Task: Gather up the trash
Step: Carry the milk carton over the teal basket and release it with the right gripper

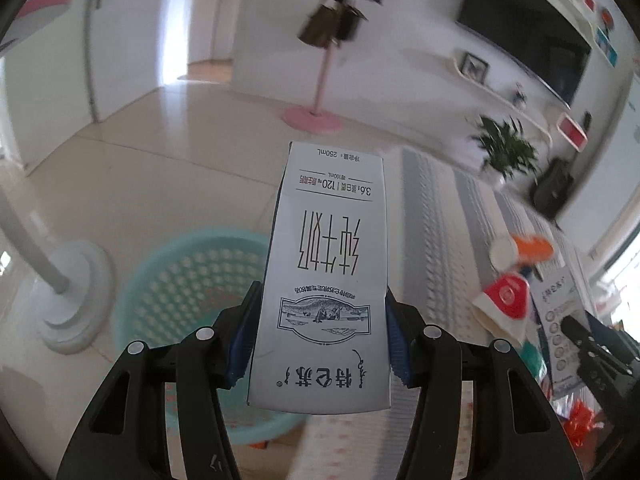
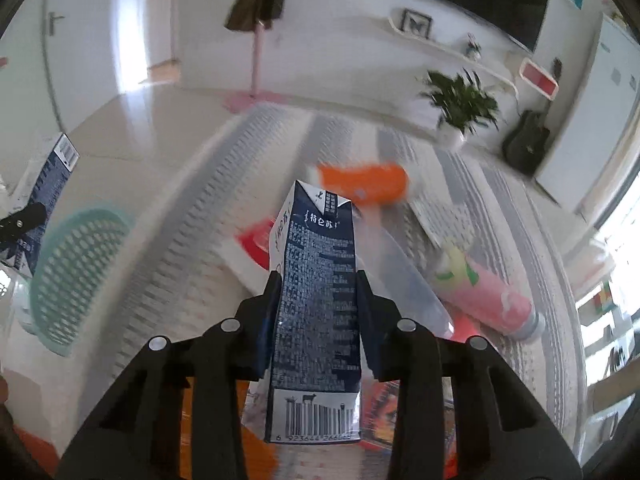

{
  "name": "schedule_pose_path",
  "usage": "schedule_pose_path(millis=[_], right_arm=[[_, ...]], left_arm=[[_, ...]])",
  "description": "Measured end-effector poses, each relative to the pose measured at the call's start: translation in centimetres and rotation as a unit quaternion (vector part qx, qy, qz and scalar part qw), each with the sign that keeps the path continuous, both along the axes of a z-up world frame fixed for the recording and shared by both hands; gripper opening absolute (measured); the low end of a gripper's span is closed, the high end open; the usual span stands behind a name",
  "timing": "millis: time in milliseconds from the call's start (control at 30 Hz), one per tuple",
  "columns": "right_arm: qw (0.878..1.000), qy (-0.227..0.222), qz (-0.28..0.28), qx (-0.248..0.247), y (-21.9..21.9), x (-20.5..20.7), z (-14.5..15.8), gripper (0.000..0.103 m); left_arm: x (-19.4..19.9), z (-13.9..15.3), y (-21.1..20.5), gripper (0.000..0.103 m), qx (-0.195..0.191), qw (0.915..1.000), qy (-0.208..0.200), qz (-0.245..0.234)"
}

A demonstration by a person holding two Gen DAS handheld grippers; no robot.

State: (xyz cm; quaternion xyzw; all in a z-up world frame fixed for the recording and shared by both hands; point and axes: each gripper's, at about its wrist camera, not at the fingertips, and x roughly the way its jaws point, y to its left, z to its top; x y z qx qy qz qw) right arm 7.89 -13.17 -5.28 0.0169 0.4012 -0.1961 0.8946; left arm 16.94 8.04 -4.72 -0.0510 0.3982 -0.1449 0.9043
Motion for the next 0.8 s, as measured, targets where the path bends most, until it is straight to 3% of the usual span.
schedule_pose_path(millis=[233, 400, 600, 800], right_arm=[[0.996, -0.053, 0.061, 0.029, 5.5, 1.9, 4.0, 0.033], [0.988, -0.064, 0.122, 0.073, 11.0, 5.2, 4.9, 0.033], [0.981, -0.025, 0.151, 0.119, 15.9, 9.1, 0.7, 0.033], [0.969, 0.034, 0.133, 0.208, 16.2, 12.2, -4.7, 0.034]], left_arm=[[0.7, 2.1, 5.5, 0.053, -0.009, 0.9984, -0.025, 0.050], [2.3, 0.6, 8.1, 0.053, -0.020, 0.9975, 0.014, 0.066], [4.1, -3.8, 10.3, 0.053, -0.054, 0.9895, 0.108, 0.079], [4.0, -5.7, 11.4, 0.053, -0.044, 0.9855, 0.139, 0.086]])
